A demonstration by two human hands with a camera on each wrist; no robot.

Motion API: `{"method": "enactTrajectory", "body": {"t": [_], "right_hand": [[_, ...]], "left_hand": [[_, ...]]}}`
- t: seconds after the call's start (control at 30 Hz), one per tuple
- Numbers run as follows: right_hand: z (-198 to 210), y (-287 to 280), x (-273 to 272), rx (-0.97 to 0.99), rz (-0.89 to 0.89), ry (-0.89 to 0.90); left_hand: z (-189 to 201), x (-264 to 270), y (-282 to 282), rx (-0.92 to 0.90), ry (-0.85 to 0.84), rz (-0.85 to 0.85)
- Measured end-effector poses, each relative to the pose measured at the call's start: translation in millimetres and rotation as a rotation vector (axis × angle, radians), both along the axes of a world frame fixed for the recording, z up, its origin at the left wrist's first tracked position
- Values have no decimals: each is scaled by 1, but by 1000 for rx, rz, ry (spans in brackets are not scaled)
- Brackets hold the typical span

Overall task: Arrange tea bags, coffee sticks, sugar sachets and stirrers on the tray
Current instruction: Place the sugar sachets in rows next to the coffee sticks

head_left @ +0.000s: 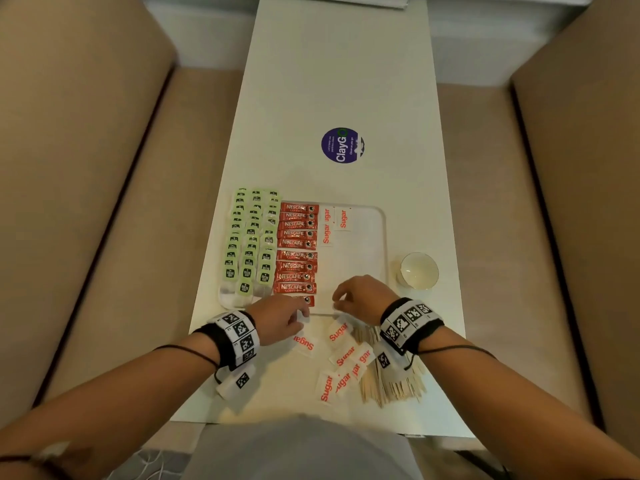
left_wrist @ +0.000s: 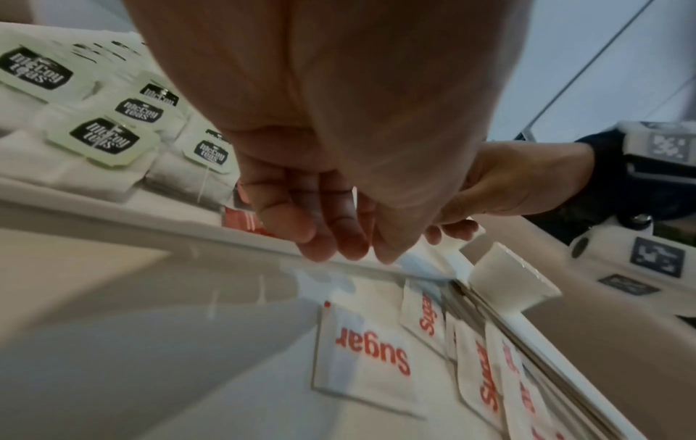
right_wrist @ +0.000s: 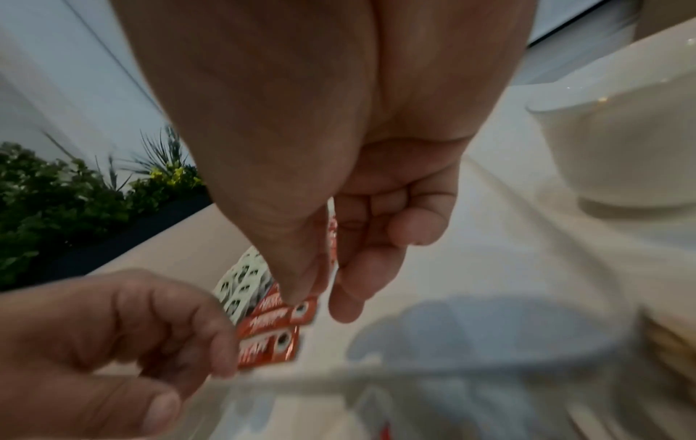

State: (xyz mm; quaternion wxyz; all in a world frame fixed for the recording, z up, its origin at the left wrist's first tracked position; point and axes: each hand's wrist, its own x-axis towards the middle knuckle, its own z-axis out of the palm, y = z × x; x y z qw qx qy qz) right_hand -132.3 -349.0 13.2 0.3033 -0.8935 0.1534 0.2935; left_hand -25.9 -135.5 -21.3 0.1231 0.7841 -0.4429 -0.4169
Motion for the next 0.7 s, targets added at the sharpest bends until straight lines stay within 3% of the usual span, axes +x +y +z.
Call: {"method": "enactTrajectory", "body": {"t": [0.3,0.5,0.7], "right_hand": [[-20,20,-48,-85,87,135],[-26,21,-69,-160,225,114],[-32,23,-72,-201,216,87]], "left_hand": [[-8,-24,6,130,-123,-196],[-15,-33,9,130,-184,-174],[-13,-32,3,177,-248,-175]]}}
